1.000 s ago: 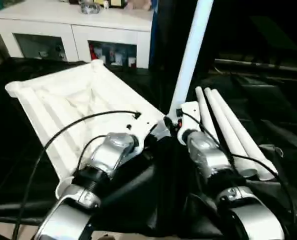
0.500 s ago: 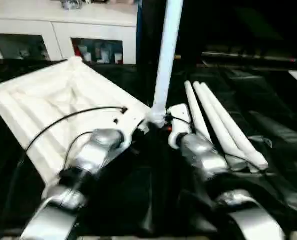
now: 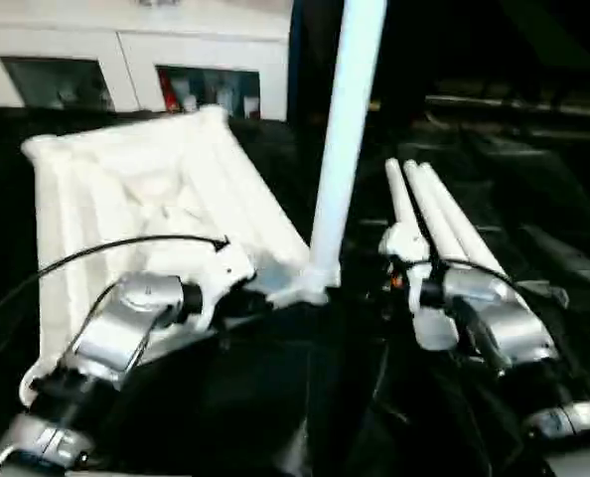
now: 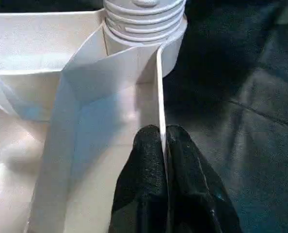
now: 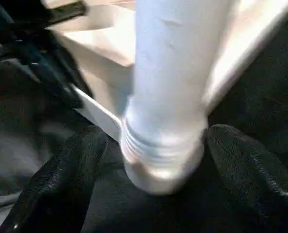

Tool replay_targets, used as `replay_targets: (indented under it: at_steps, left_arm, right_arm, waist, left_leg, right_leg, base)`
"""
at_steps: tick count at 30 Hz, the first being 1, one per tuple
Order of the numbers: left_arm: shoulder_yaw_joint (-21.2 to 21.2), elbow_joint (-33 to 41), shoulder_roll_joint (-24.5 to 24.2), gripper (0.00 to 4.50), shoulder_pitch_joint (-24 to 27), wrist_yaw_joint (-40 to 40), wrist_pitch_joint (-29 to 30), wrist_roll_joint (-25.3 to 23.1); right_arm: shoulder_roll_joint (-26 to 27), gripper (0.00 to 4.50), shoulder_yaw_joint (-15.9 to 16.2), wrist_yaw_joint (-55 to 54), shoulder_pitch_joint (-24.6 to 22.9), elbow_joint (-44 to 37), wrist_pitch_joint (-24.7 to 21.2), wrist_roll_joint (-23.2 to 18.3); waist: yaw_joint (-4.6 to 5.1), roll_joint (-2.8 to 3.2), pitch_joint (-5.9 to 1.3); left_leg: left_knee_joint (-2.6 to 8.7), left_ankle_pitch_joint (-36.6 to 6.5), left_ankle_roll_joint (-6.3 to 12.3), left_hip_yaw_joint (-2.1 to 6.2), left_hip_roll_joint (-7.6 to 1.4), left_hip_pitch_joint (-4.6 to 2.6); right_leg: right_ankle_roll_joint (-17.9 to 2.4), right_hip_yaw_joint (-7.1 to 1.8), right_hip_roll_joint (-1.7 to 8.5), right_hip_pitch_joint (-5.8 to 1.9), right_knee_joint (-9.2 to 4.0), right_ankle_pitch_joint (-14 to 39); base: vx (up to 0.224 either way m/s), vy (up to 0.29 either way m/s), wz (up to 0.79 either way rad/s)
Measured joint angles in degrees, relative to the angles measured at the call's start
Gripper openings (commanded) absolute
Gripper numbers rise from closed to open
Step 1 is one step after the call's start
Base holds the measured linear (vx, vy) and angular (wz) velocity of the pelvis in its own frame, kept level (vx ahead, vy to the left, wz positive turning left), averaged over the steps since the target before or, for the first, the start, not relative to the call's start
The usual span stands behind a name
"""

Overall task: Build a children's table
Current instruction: Rotate leg to tighten

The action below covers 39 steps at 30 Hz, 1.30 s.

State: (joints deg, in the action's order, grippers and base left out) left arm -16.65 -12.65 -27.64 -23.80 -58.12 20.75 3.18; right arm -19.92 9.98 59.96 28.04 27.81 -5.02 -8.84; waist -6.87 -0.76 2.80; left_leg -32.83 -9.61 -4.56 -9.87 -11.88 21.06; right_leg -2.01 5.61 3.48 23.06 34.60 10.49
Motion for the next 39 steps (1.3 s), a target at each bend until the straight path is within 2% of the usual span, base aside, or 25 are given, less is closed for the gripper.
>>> replay_targets:
  at_steps: [4,9,12,15,18,29,33,37,39]
  left_arm:
    - [-1.3,1.3,0.1,0.0,0.4,-1.5,0.1,0.1]
    - [-2.1,1.9,0.8,0.0,0.5,-2.1,0.4,0.2]
    - [-2.1,1.9,0.8,0.0,0.5,-2.1,0.4,0.2]
    - [-2.1,1.9,0.7,0.0,0.5,-2.3,0.4,0.2]
    - [-2.1,1.9,0.7,0.0,0.5,-2.3,0.4,0.2]
    - [-2.0,1.9,0.9,0.0,0.5,-2.1,0.7,0.1]
    - [-1.2,-0.1,4.0,0.0,-0.8,3.5,2.7,-1.3]
    - [-0.6,-6.0,11.0,0.0,-4.9,13.2,5.5,-4.2]
    - [-0.6,-7.6,13.1,0.0,-6.0,16.2,6.5,-4.7]
  right_arm:
    - [1.4,3.7,1.3,-0.9,0.8,0.6,0.4,2.2]
    - [2.5,3.7,2.3,-1.4,1.6,2.3,0.9,2.8]
    - [2.5,3.36,2.7,-1.4,1.6,2.9,0.9,3.6]
    - [2.3,3.31,2.7,-1.8,1.6,2.9,1.4,4.1]
    - [2.3,2.92,2.7,-1.7,1.6,2.9,1.4,4.1]
    - [3.1,2.76,1.7,-2.0,1.6,4.1,1.5,3.8]
    - [7.8,2.76,-1.6,-12.1,3.6,9.3,0.2,3.5]
    - [14.6,2.75,-6.3,-31.6,6.8,15.8,-0.9,3.9]
    - [16.0,2.75,-6.9,-37.3,8.1,17.6,-1.4,4.3]
  waist:
    - [0.11,-0.02,0.02]
    - [0.12,-0.03,0.02]
    - [0.21,-0.04,0.03]
    - [0.15,-0.04,0.03]
    - [0.17,-0.03,0.03]
    - [0.24,-0.04,0.03]
    - [0.96,-0.05,0.01]
    - [1.68,-0.04,-0.01]
    - [1.73,-0.04,-0.01]
  left_leg:
    - [-0.31,0.0,-0.02,0.01,0.0,-0.02]
    - [-0.31,0.0,-0.03,0.02,0.0,-0.03]
    - [-0.32,0.0,-0.03,0.02,0.0,-0.02]
    - [-0.33,0.0,-0.03,0.03,0.0,-0.02]
    - [-0.34,0.0,-0.03,0.03,0.0,-0.01]
    - [-0.37,0.0,-0.03,0.03,0.0,-0.02]
    - [-0.44,0.0,-0.05,0.03,0.0,-0.14]
    - [-0.39,0.0,-0.07,0.03,0.03,-0.45]
    - [-0.37,0.0,-0.07,0.03,0.03,-0.65]
  right_leg:
    - [0.0,-0.1,0.02,-0.02,0.31,0.0]
    - [0.1,-0.1,0.02,-0.03,0.37,0.0]
    - [0.1,-0.1,0.02,-0.02,0.38,-0.1]
    - [0.1,-0.11,0.02,-0.03,0.39,-0.1]
    - [0.1,-0.1,0.02,-0.03,0.39,-0.1]
    - [0.0,-0.11,0.02,-0.04,0.41,-0.1]
    - [0.1,-0.14,0.02,-0.07,0.46,-0.1]
    - [0.2,-0.16,0.02,-0.26,0.46,-0.1]
    - [0.2,-0.16,0.02,-0.45,0.41,-0.1]
  base:
    - [0.0,0.0,0.0]
    - [0.0,0.0,0.0]
    - [0.0,0.0,0.0]
    - [0.0,0.0,0.0]
    - [0.0,0.0,0.0]
    - [0.0,0.0,0.0]
    - [0.0,0.0,0.0]
    - [0.0,0.0,0.0]
    - [0.0,0.0,0.0]
